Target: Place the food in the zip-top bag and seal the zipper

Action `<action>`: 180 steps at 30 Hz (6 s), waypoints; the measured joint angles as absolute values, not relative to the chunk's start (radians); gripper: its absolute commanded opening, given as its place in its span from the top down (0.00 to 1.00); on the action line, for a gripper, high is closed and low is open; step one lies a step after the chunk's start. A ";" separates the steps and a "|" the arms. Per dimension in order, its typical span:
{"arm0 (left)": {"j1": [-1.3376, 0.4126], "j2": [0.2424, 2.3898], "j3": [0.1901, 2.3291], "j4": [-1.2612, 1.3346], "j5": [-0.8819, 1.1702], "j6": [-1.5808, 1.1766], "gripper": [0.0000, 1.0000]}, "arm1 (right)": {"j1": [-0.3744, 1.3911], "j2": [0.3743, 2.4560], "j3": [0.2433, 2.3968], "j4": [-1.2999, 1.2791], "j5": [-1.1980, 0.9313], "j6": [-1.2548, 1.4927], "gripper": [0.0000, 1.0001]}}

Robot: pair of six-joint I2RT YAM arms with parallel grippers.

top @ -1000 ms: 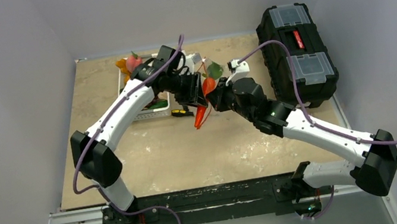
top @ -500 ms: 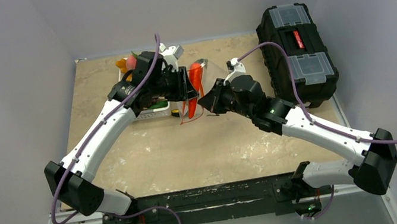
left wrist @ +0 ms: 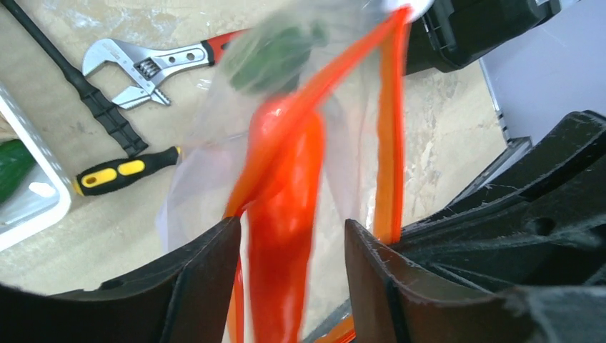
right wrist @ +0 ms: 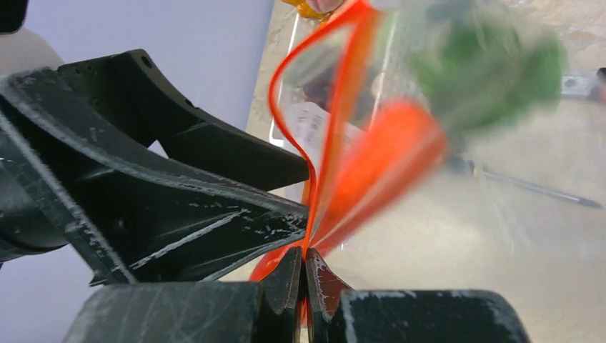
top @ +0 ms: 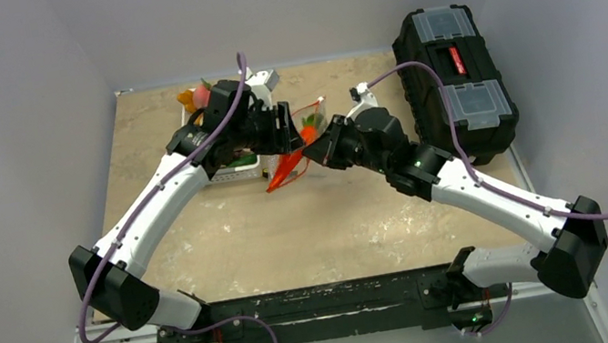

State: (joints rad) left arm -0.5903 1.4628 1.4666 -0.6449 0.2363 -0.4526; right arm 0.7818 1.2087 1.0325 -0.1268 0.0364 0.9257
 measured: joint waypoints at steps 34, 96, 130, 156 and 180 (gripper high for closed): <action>-0.762 1.594 1.666 -0.855 0.188 -0.242 0.86 | 0.719 1.122 1.077 -0.368 0.086 0.780 1.00; -0.721 1.522 1.433 -0.555 0.490 -0.505 1.00 | 0.702 1.179 1.138 -0.545 0.136 0.533 1.00; -0.707 1.498 1.430 -0.482 0.591 -0.610 1.00 | 0.871 1.158 1.159 -0.641 0.410 0.479 0.57; -0.707 1.524 1.448 -0.503 0.601 -0.555 0.48 | 0.873 1.058 1.100 -0.592 0.489 0.493 1.00; -0.649 1.044 1.176 -0.456 -0.079 -0.425 0.25 | 0.872 0.884 0.952 -0.542 0.536 0.323 1.00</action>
